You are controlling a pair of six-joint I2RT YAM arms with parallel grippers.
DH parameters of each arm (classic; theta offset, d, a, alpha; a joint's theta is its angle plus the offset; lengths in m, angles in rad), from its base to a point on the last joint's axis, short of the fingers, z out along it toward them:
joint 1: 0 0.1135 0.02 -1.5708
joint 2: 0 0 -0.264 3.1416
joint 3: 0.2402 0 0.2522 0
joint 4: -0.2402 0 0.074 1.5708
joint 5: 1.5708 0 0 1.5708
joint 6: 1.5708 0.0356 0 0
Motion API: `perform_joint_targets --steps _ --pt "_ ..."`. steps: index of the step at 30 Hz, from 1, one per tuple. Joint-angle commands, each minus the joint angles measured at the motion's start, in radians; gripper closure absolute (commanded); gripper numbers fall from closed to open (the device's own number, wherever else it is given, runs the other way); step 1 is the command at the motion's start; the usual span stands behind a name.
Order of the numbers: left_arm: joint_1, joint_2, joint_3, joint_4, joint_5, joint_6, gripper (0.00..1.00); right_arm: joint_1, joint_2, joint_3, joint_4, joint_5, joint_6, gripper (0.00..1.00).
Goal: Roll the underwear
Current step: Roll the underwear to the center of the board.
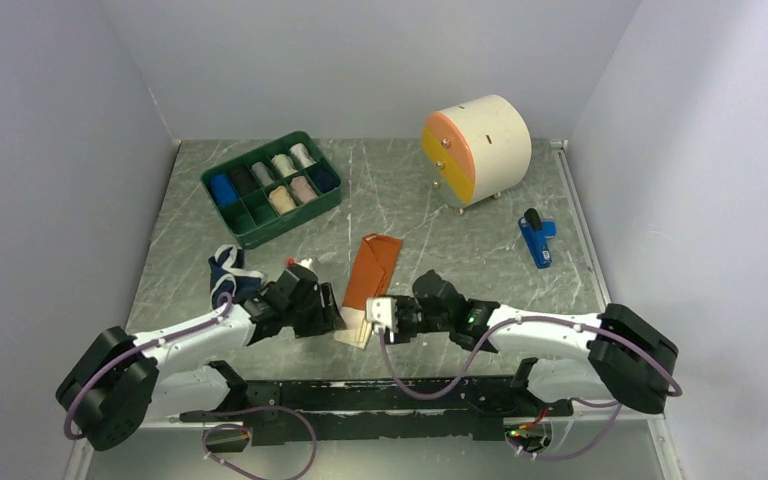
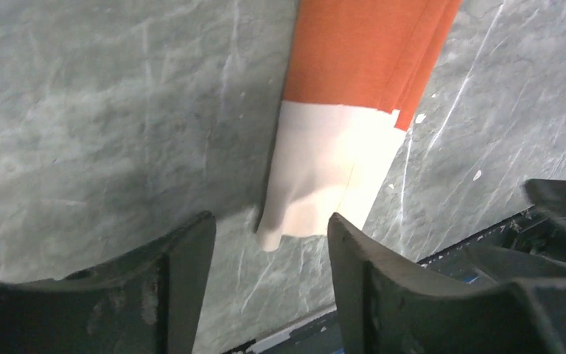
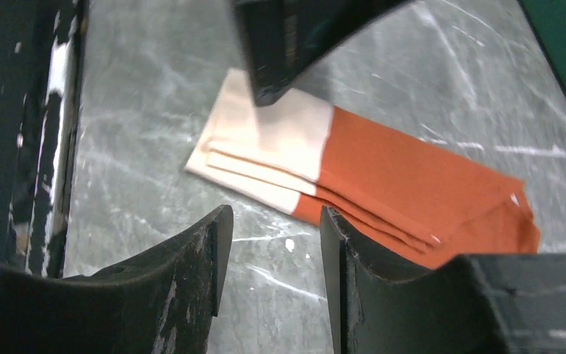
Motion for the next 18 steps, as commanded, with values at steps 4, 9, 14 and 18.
perform_joint_targets --steps 4,9,14,18 --pt "0.03 -0.125 0.005 -0.234 -0.087 0.003 0.33 0.14 0.099 -0.025 0.11 0.091 -0.447 0.49" --pt "0.059 -0.213 0.011 -0.306 -0.148 -0.019 0.3 0.184 0.15 -0.009 0.098 0.113 -0.503 0.47" --pt "0.087 -0.254 0.016 -0.321 -0.155 0.009 0.26 0.239 0.194 -0.016 0.139 0.144 -0.499 0.47" --pt "0.109 -0.258 0.029 -0.326 -0.153 0.027 0.24 0.263 0.237 -0.036 0.178 0.187 -0.5 0.48"
